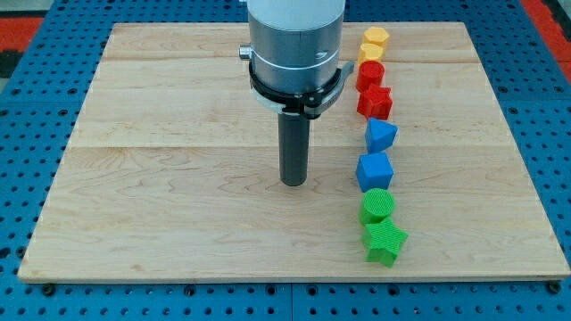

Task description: Nudge the green star right a bit

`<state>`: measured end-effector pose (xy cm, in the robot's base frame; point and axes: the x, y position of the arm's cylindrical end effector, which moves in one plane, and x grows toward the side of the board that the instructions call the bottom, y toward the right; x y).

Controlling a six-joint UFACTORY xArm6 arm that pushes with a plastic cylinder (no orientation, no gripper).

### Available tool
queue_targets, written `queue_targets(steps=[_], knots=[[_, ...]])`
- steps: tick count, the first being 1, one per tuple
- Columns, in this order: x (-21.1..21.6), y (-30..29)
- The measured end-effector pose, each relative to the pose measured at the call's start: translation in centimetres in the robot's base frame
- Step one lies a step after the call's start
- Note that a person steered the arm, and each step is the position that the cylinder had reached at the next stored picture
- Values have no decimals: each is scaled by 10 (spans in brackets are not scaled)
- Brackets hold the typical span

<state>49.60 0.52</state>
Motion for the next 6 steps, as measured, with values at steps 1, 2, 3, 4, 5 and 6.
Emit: queue_targets(steps=[1,2,3,4,5,6], knots=[[0,0],[0,-12],[14,-16],[83,-22],[122,-9],[122,25]])
